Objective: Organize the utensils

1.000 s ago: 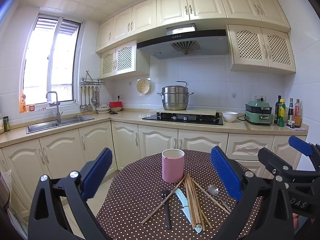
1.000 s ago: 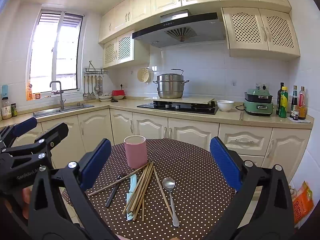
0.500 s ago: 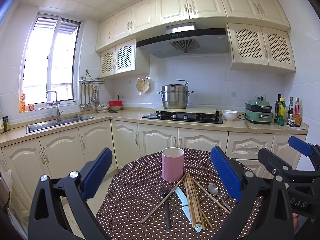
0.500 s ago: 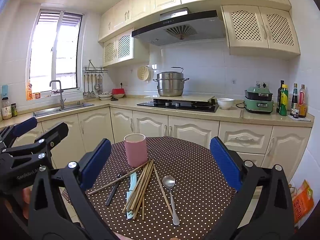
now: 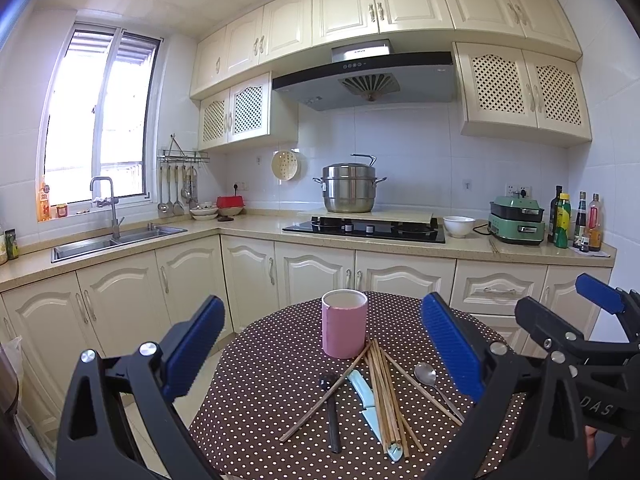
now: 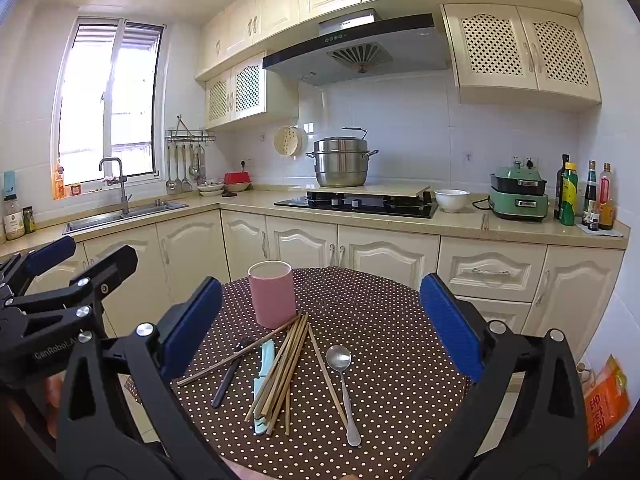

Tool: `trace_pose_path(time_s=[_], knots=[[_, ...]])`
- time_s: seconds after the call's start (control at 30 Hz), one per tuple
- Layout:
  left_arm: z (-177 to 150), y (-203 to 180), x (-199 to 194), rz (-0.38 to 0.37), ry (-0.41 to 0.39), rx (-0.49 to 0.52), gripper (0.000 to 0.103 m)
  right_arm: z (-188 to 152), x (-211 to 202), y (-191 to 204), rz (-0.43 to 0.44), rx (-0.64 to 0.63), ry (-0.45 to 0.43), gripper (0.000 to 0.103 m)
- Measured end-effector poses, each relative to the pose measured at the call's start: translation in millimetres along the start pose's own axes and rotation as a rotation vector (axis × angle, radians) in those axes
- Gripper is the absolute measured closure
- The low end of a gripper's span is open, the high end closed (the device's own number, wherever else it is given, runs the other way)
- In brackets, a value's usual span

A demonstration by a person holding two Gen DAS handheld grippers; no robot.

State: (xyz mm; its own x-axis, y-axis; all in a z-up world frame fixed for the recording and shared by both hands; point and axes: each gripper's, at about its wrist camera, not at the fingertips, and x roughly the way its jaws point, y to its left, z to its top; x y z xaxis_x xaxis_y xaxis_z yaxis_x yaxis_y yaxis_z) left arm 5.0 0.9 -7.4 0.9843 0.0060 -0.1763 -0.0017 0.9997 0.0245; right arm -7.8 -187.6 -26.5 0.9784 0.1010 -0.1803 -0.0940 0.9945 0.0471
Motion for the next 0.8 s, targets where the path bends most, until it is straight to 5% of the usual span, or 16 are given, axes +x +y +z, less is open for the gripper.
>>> trace_pose_path(time_s=[0.8], knots=[[-12,3,36,0.007,0.073,0.006,0.006,-11,35,-3,0.006,-0.003,0.068,0.006]])
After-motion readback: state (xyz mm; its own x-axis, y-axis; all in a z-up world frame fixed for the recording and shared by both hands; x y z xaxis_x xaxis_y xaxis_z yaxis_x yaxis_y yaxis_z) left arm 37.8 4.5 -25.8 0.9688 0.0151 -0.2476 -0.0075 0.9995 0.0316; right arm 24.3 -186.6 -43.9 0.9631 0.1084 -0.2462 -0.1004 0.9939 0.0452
